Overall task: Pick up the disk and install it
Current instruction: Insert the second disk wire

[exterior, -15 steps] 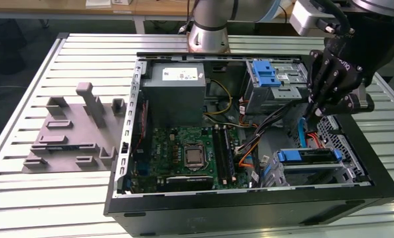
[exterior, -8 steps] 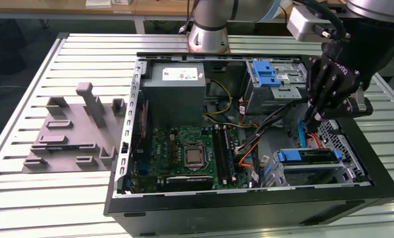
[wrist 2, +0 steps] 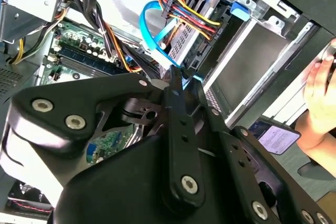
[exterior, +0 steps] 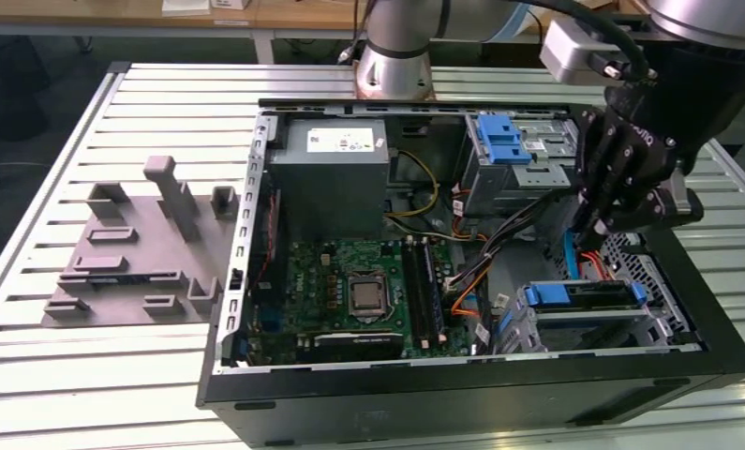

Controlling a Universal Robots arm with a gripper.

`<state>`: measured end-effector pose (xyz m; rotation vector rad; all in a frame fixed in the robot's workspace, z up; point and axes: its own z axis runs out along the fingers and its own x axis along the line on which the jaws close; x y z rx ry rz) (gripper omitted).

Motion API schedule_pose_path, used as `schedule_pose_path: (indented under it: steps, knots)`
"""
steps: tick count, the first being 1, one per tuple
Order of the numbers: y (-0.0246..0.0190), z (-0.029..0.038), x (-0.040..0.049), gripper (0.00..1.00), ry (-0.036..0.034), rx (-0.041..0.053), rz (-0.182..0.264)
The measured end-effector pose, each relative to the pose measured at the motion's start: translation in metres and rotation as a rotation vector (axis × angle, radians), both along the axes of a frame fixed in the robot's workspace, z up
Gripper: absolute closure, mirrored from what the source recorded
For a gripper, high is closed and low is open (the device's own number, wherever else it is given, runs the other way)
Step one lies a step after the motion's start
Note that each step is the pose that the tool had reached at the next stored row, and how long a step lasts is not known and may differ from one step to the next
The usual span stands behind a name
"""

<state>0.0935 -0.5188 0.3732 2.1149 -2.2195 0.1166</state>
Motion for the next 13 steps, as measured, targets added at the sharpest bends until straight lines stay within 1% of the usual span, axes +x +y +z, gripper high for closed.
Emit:
schedule_pose_path:
  steps: [2, 3, 5, 7, 9, 10, 13]
  knots:
    - [0.0000, -0.0022, 0.0000, 0.77, 0.0000, -0.0005, 0.000]
    - [0.0000, -0.0033, 0.0000, 0.83, 0.0000, -0.0006, 0.000]
    - [0.0000, -0.0059, 0.0002, 0.84, 0.0000, -0.0005, 0.000]
    - [-0.0013, -0.0086, 0.0003, 0.84, 0.0000, -0.0002, 0.000]
    - [-0.0043, -0.0116, 0.0004, 0.84, 0.0000, 0.0046, 0.000]
    - [-0.0063, -0.0130, 0.0004, 0.84, 0.0000, 0.0085, 0.000]
    - [-0.0138, -0.0165, 0.0004, 0.84, 0.0000, 0.0203, 0.000]
